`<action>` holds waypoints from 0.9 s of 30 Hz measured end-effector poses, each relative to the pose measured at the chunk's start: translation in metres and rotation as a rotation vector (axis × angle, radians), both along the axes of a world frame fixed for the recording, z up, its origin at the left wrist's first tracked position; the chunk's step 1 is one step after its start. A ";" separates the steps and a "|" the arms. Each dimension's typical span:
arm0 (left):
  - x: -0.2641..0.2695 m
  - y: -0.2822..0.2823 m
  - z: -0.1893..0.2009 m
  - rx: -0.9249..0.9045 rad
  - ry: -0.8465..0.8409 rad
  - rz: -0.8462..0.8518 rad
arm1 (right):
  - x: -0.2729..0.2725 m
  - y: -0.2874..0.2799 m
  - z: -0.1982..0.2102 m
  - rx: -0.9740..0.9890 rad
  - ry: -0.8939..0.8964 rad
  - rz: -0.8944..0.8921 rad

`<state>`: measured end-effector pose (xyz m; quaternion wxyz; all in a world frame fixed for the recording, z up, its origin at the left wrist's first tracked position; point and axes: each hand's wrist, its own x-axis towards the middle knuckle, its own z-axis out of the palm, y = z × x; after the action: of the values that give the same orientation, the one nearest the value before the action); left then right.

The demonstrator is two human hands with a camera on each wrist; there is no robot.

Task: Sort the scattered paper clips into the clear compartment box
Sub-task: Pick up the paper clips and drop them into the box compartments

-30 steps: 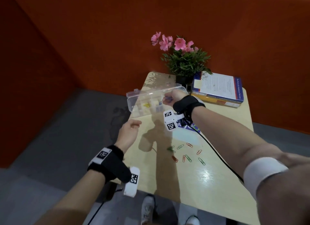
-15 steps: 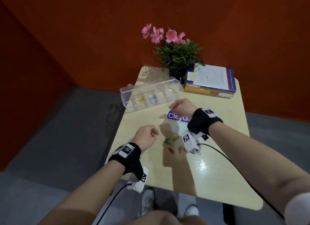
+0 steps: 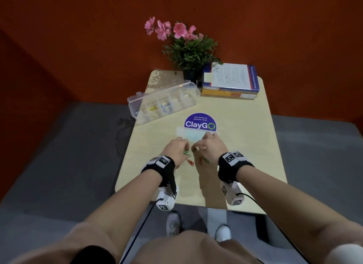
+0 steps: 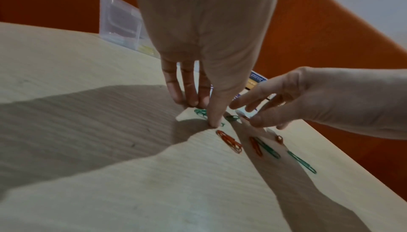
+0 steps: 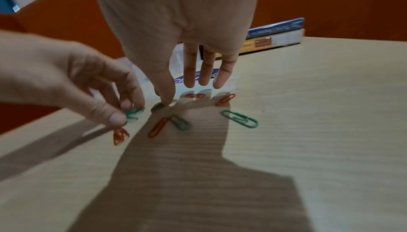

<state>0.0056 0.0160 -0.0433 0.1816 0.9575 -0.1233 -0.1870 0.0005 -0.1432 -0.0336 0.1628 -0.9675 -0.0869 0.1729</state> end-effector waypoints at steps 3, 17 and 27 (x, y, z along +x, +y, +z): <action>0.001 -0.001 0.000 -0.009 -0.015 0.021 | 0.004 0.004 -0.001 -0.083 -0.055 0.066; 0.012 0.005 0.002 -0.080 0.056 0.138 | 0.008 0.004 -0.009 -0.010 -0.065 -0.028; 0.009 -0.013 0.008 -0.694 0.436 0.563 | -0.020 -0.046 0.005 0.976 0.370 -0.792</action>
<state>0.0146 0.0032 -0.0354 0.5546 0.7754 0.1258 -0.2745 -0.0197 -0.1891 -0.0283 0.6469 -0.6953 0.2372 0.2042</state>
